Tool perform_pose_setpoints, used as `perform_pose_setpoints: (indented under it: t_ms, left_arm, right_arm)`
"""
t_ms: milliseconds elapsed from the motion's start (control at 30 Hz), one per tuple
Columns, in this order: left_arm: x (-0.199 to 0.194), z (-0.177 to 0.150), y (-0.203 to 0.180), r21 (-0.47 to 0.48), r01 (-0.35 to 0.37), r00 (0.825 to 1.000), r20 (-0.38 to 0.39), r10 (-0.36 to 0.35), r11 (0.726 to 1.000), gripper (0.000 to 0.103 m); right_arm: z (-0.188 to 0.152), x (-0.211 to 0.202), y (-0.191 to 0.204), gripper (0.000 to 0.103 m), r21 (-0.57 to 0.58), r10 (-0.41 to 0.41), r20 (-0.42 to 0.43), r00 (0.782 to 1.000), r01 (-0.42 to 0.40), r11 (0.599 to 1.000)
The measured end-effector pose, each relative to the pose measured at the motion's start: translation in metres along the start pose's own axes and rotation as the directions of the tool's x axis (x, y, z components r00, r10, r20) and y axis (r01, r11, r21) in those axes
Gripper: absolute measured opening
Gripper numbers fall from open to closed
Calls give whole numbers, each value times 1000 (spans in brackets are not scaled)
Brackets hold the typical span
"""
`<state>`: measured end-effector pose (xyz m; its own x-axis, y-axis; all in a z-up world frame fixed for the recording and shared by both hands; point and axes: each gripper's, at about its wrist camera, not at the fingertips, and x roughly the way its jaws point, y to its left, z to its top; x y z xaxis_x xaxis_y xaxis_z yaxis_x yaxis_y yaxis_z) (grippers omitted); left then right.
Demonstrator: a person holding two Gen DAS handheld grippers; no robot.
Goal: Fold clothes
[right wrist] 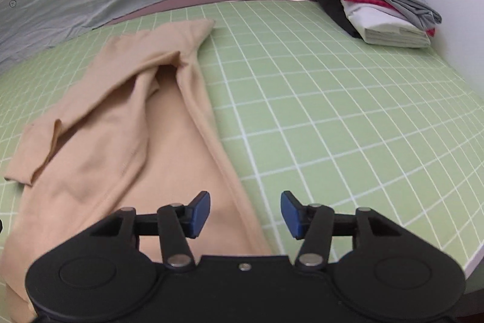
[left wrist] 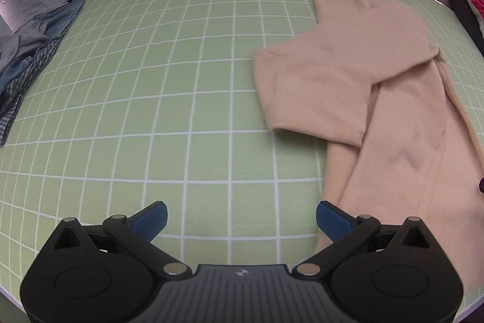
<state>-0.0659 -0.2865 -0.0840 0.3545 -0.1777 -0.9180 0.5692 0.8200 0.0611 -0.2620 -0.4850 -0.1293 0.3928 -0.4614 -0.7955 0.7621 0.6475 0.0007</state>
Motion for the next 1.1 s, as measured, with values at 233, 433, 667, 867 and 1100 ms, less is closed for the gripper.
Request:
perform_pose_setpoints:
  t_ms: [233, 433, 667, 867, 1100]
  left_arm:
    - [-3, -11, 6, -30, -21, 1000, -16, 21, 999, 103]
    - [-6, -12, 26, -69, -37, 999, -14, 36, 997, 103]
    - [-4, -15, 51, -58, -25, 1000, -15, 24, 998, 103]
    - [-3, -20, 86, -49, -39, 999, -12, 38, 998, 103]
    - [0, -25, 120, -64, -62, 998, -28, 60, 996, 103]
  right_arm:
    - [-5, 3, -9, 11, 6, 89, -12, 996, -89, 996]
    - [-4, -7, 5, 6, -32, 95, 13, 995, -95, 995]
    - [4, -30, 34, 5, -18, 124, 63, 990, -123, 992]
    - [4, -40, 92, 5, -82, 189, 75, 979, -183, 980]
    - [-14, -11, 127, 8, -54, 190, -10, 982, -190, 980]
